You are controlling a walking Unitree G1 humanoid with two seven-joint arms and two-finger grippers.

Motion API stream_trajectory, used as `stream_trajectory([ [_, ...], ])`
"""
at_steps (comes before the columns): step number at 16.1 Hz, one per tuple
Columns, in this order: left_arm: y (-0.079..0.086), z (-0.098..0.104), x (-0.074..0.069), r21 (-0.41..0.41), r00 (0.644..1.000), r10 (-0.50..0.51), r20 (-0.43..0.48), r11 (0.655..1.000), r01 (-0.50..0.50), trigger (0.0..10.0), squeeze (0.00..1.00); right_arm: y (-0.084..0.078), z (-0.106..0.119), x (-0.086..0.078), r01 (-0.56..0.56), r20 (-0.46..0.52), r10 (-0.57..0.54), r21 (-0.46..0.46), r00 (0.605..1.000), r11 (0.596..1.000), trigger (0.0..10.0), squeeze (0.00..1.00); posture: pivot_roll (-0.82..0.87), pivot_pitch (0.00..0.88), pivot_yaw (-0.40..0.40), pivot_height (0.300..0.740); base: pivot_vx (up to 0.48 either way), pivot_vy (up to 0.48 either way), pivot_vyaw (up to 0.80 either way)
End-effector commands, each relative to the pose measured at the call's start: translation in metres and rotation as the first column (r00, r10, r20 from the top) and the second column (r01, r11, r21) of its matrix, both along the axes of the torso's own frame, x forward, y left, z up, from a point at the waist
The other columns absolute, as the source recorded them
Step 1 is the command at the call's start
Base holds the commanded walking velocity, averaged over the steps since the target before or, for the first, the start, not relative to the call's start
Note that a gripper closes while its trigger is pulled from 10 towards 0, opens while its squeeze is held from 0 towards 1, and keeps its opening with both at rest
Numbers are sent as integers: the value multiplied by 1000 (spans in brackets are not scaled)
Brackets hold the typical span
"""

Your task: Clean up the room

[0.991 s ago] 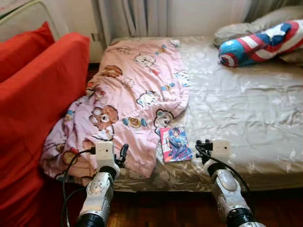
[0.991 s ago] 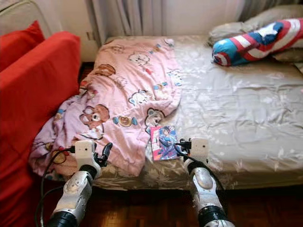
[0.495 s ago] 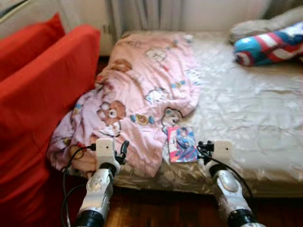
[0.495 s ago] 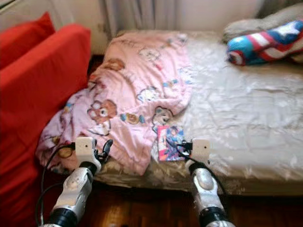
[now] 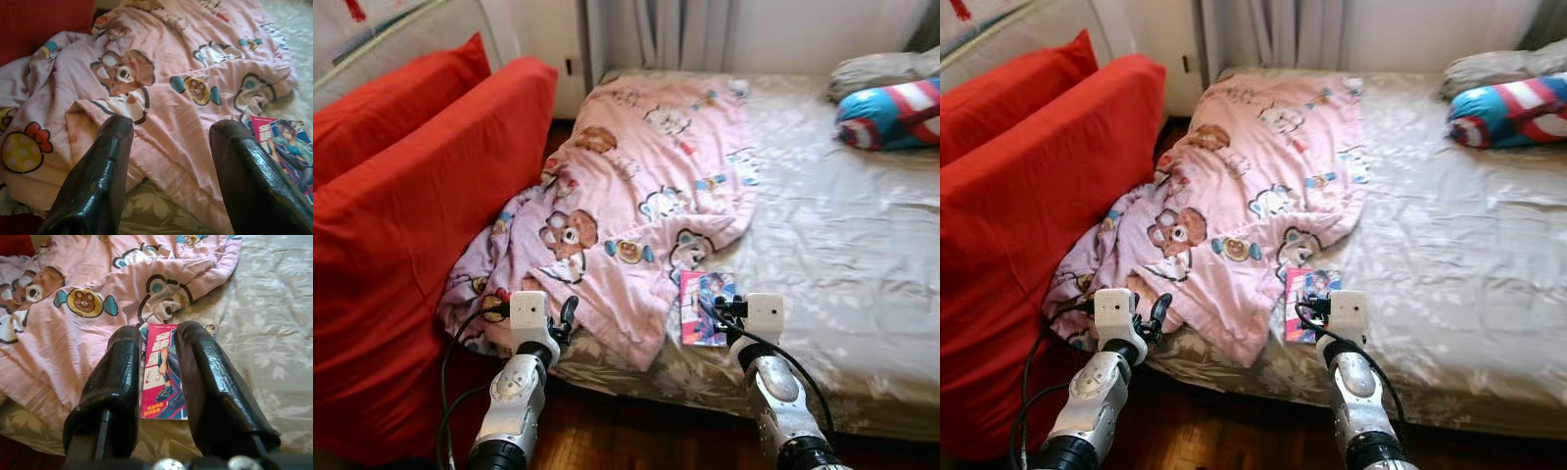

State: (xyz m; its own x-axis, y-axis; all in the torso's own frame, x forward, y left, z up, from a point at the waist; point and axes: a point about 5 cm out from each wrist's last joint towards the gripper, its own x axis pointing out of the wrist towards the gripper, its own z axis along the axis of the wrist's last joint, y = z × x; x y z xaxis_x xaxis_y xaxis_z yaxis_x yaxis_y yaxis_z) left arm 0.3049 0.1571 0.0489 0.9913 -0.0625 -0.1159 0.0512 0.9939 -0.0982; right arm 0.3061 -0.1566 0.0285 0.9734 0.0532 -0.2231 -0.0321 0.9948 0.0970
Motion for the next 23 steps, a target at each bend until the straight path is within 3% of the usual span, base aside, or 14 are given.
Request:
stream_trajectory([
  [1,-1,-1,-1,13,1000,-12,-12,1000,12,10000,0,-1,1,-1,0,5,0,-3,1000,1000,10000,0,-30,128,38,740,270,0,0],
  [7,0,-1,-2,10,1000,-4,-10,1000,4,10000,0,3,1,0,-13,3,13,1,1000,1000,10000,0,-26,130,34,740,274,0,0],
  [13,-4,6,-1,-8,999,-24,34,1000,24,10000,0,4,7,2,-20,44,20,-3,999,1000,10000,0,-29,131,38,740,0,0,0],
  [16,2,14,-3,-5,996,-16,91,1000,16,10000,0,7,14,4,-17,95,17,6,995,1000,10000,0,-36,134,41,740,0,0,0],
  [18,10,17,-12,53,991,-54,123,997,48,10000,0,6,22,1,-13,169,10,17,986,1000,10000,0,-37,139,33,740,0,0,0],
  [21,17,21,-17,65,988,-48,147,997,39,10000,0,3,19,-3,1,156,0,-5,988,1000,10000,0,-28,145,29,740,0,0,0],
  [23,22,22,-21,71,988,-36,152,997,25,10000,0,1,12,-11,49,131,-53,32,990,998,10000,0,-17,150,21,740,0,0,0],
])
